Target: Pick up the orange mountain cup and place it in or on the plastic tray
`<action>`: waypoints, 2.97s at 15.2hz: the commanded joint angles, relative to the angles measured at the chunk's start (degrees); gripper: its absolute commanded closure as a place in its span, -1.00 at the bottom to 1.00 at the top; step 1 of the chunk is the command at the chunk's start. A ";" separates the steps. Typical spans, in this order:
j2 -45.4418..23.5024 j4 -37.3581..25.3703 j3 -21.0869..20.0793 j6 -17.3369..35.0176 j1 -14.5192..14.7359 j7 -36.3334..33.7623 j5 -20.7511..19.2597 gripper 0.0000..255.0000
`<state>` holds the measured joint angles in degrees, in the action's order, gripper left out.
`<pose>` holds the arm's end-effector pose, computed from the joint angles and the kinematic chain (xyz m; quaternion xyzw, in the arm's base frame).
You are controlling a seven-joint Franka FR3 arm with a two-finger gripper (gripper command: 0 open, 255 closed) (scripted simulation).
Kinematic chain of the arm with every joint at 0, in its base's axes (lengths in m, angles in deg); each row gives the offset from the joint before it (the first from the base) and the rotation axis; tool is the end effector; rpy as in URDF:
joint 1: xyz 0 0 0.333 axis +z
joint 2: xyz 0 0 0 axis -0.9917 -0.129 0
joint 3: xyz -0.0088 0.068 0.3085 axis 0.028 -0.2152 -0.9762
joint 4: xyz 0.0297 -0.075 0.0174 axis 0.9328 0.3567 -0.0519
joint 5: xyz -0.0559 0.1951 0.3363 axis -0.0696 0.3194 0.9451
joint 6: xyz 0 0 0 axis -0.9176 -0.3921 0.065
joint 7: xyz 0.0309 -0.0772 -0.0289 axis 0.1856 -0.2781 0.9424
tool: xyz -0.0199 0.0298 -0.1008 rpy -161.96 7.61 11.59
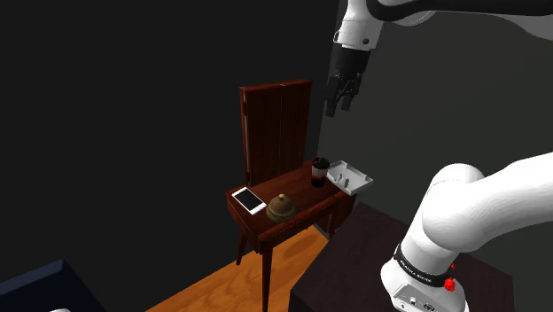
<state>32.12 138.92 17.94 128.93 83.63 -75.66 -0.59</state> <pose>0.3109 -0.0210 0.6123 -0.9988 -0.0023 -0.0307 0.0392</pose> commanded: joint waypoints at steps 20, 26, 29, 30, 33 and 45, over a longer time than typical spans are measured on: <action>-22.20 9.25 15.47 29.96 -3.95 16.84 -6.69 -1.00; -34.45 6.55 20.32 38.81 -4.00 23.81 -4.06 -1.00; -41.27 4.18 22.22 42.56 -4.12 28.14 -0.99 -1.00; -43.62 3.23 22.68 43.67 -4.27 29.71 0.30 -1.00; -50.81 -0.08 23.30 46.48 -5.33 34.62 4.72 -1.00; -75.08 -16.51 18.77 51.42 -14.90 47.65 17.42 -1.00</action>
<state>-41.82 123.25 37.07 180.10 69.27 -28.48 16.35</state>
